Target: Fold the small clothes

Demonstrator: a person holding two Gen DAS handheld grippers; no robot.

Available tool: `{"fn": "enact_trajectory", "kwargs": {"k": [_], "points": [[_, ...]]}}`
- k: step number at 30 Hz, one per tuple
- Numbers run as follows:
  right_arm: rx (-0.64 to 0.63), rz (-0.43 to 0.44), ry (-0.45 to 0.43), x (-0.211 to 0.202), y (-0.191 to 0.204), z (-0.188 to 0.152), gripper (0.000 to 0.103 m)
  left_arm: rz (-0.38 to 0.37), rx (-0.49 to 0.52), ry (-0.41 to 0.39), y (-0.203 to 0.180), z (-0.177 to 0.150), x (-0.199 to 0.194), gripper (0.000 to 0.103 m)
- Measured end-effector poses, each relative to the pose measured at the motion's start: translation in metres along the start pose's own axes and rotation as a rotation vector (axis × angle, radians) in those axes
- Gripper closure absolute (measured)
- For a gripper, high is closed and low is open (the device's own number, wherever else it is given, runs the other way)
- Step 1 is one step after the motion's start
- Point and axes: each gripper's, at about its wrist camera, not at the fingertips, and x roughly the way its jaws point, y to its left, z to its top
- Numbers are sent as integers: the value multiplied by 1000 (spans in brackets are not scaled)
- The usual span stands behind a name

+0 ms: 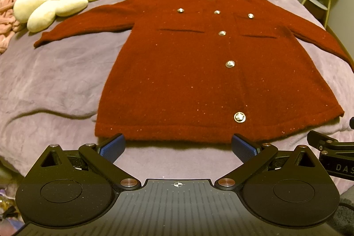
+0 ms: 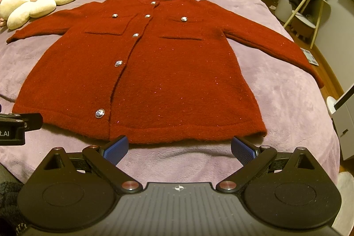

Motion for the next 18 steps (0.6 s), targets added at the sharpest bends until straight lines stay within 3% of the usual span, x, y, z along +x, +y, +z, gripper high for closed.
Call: {"fn": "enact_trajectory", "kwargs": {"k": [18], "points": [[1,9,-9,0,1,0,4,4,0,8,1,-1,1,0]]}}
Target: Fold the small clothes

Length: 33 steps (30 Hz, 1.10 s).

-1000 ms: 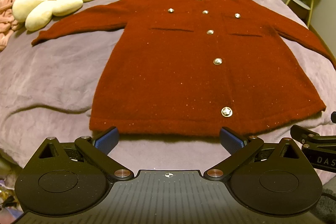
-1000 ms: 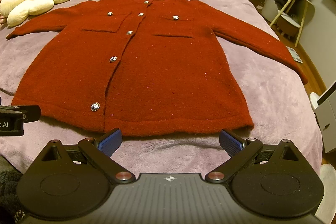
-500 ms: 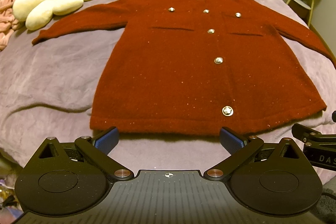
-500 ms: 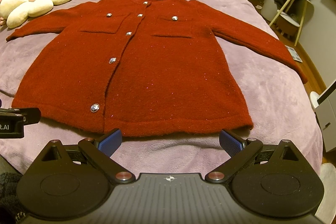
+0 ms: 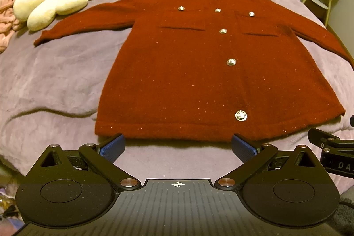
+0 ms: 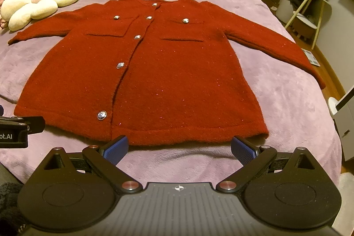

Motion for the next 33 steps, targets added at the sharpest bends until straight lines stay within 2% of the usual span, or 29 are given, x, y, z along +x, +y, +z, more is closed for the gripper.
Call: {"fn": "enact_trajectory", "kwargs": {"k": [33], "points": [[15,26,-4,4,-2,1,4,-1,-2,23,-2,0,8,0]]}}
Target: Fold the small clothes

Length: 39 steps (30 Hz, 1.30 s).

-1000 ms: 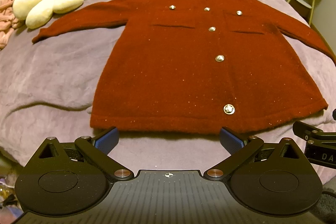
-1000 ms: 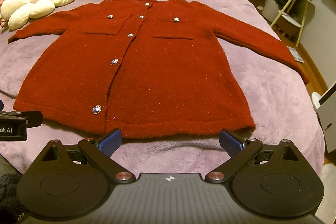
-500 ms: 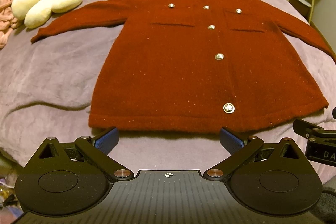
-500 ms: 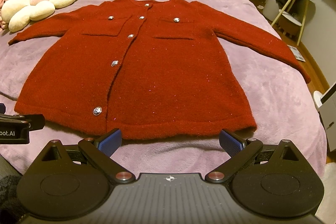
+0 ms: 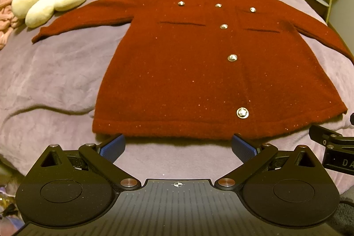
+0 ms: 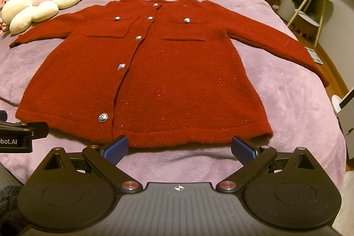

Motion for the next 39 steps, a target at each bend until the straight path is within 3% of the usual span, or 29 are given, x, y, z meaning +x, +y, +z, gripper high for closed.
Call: {"fn": "enact_trajectory", "kwargs": {"k": [17,24,26,28,32,35,37,39], "points": [[60,127,-29,16,-9,-6,4,-18,-10,48,-3,1,21,0],[134,214,-76,37,-35,-8,4,-60,-37,50,-4,12,39,0],[192,236,-124,44,-59,-1,4,-65,-49,30,-3,22,45,0],[274,200,-188,53,-90,8,4,-64,-61,-3,-3,37,53,0],[538,145,-324,83,-181,31,7,-64,-94,-84,-5,68,72,0],[759,104,-379,114,-256,46,29,-60,-120,-120,-10,91,92,0],[891,89,-382,135,-297,53,57,-55,-124,-141,-14,105,105,0],[1041,76,-388,156,-335,54,62,-42,-124,-165,-18,113,116,0]]}}
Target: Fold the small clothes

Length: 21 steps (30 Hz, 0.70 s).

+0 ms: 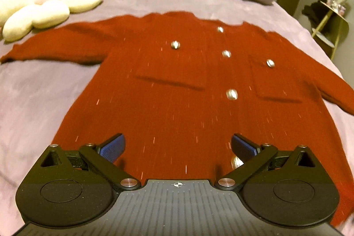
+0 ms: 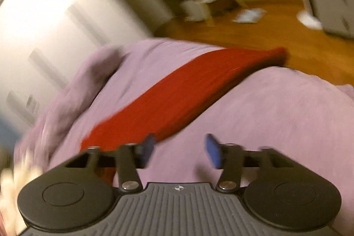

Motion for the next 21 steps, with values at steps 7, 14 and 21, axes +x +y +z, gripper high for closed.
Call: {"fn": "enact_trajectory", "kwargs": {"k": [7,14,21], "points": [[311,-26,-67,52,-55,31,62,-15,-61,41,7,4,46,0],[360,-51,-90,83,-60,44,80,-43,-33,20,22,-6,54,0],[-230,-286,-138,89,44,41,93,-58,87,16,19,-10,56,0]]}}
